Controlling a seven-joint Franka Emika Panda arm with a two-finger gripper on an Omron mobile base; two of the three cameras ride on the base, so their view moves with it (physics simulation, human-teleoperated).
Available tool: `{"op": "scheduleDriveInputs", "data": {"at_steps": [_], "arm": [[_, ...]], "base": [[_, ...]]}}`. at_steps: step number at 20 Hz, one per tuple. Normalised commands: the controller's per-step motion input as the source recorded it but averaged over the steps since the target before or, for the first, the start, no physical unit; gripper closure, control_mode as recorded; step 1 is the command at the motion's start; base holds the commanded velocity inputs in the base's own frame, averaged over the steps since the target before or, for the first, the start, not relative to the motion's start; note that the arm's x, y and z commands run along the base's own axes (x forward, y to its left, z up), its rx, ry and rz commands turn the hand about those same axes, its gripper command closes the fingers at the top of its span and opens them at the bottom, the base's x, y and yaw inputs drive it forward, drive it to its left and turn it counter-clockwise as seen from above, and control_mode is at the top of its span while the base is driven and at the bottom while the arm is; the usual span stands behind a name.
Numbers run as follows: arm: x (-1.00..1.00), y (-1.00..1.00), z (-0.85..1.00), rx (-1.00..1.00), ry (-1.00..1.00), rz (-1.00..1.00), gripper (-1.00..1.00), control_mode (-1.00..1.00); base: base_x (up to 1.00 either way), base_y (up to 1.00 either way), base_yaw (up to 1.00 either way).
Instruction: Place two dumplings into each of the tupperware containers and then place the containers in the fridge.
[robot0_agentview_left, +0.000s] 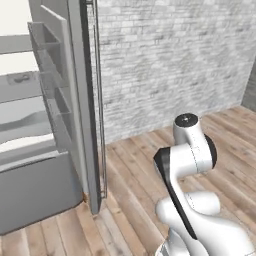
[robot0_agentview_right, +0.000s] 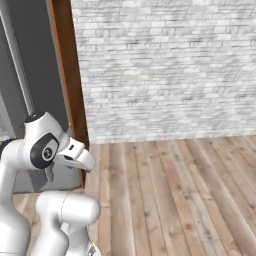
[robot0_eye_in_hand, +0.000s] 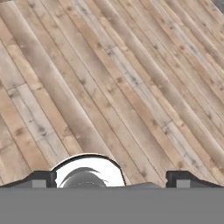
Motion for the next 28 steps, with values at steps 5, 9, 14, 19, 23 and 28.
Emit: {"op": "scheduleDriveInputs", "data": {"at_steps": [5, 9, 14, 19, 23, 28], "arm": [[0.0, 0.0, 0.0, 0.0, 0.0, 0.0, -1.0, 1.0], [0.0, 0.0, 0.0, 0.0, 0.0, 0.0, -1.0, 1.0], [0.0, 0.0, 0.0, 0.0, 0.0, 0.0, -1.0, 1.0], [0.0, 0.0, 0.0, 0.0, 0.0, 0.0, -1.0, 1.0], [0.0, 0.0, 0.0, 0.0, 0.0, 0.0, -1.0, 1.0], [0.0, 0.0, 0.0, 0.0, 0.0, 0.0, -1.0, 1.0]], "base": [[-0.31, -1.0, 0.06], [-0.48, -1.0, 0.15], [-0.5, -1.0, 0.16], [-0.32, -1.0, 0.16], [0.0, -1.0, 0.12], [0.0, -1.0, 0.1]]}}
